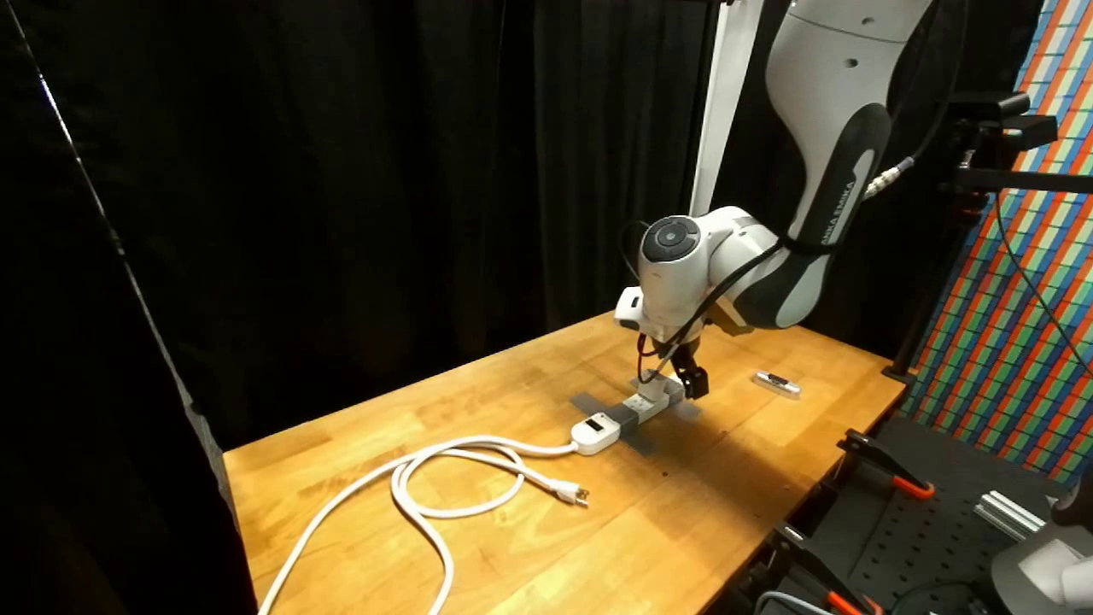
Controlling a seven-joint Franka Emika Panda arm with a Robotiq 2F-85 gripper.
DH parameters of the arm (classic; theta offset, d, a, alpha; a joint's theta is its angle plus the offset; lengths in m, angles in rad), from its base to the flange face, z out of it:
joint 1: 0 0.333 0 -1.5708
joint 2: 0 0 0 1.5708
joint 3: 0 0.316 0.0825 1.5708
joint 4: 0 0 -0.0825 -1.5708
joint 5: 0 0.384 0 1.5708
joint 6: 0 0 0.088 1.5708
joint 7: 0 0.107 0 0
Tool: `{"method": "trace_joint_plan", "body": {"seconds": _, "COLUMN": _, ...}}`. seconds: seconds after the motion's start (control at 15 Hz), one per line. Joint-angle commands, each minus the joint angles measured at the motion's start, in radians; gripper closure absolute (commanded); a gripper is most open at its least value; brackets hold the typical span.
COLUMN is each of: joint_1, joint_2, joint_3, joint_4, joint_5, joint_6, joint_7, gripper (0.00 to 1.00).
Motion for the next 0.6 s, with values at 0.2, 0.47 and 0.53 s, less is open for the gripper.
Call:
{"method": "trace_joint_plan", "body": {"seconds": 0.2, "joint_1": -0.08, "joint_2": -0.331, "joint_3": 0.05, "joint_4": -0.281, "joint_5": 0.17, "joint_6": -0.053, "joint_7": -0.132, "gripper": 0.0}}
{"method": "trace_joint_plan", "body": {"seconds": 0.47, "joint_1": -0.101, "joint_2": -0.498, "joint_3": 0.061, "joint_4": -0.332, "joint_5": 0.165, "joint_6": -0.067, "joint_7": -0.327, "gripper": 0.42}}
{"method": "trace_joint_plan", "body": {"seconds": 0.53, "joint_1": -0.106, "joint_2": -0.522, "joint_3": 0.059, "joint_4": -0.336, "joint_5": 0.159, "joint_6": -0.06, "joint_7": -0.404, "gripper": 0.51}}
